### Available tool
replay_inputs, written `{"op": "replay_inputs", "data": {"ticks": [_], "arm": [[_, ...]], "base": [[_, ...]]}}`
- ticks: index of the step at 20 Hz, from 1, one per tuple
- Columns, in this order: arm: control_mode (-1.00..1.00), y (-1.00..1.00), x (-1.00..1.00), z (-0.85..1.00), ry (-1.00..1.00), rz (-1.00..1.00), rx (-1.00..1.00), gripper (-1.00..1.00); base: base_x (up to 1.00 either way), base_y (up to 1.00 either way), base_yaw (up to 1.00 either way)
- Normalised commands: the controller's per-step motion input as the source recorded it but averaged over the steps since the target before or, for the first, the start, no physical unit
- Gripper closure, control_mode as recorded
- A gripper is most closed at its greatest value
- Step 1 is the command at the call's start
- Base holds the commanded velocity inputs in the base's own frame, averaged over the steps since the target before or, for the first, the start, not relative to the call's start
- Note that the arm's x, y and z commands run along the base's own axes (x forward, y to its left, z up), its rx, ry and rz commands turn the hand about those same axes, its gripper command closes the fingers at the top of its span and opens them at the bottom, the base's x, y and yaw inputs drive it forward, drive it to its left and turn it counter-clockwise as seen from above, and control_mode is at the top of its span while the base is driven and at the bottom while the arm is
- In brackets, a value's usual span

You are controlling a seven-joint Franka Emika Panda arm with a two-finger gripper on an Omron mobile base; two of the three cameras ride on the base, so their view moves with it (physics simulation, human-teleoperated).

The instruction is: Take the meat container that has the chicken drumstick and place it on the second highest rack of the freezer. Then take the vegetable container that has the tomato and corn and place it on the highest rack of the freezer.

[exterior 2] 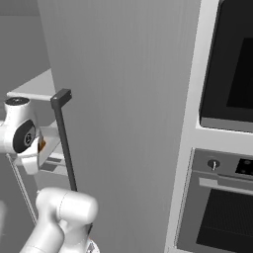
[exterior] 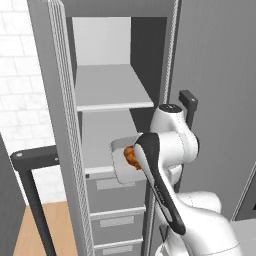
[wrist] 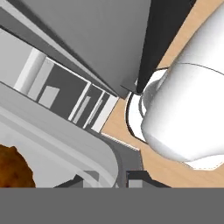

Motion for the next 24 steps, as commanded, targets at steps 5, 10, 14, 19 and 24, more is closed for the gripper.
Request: {"op": "replay_inputs", "data": {"ticks": [5, 10, 14, 19, 24], "arm": [[-1.0, 0.3, 0.99, 0.0, 0.01, -0.01, -0.01, 1.0], [-1.0, 0.46, 0.81, -0.32, 0.03, -0.02, -0.02, 1.0], [-1.0, 0.4, 0.46, -0.48, -0.03, -0.06, -0.07, 1.0], [-1.0, 0.09, 0.23, -0.36, -0.09, -0.05, -0.04, 1.0], [-1.0, 0.0, 0.44, -0.11, 0.0, -0.05, 0.0, 1.0]], "base": [[0.0, 0.0, 0.0], [0.0, 0.0, 0.0], [0.0, 0.0, 0.0], [0.0, 0.0, 0.0], [0.0, 0.0, 0.0]]}}
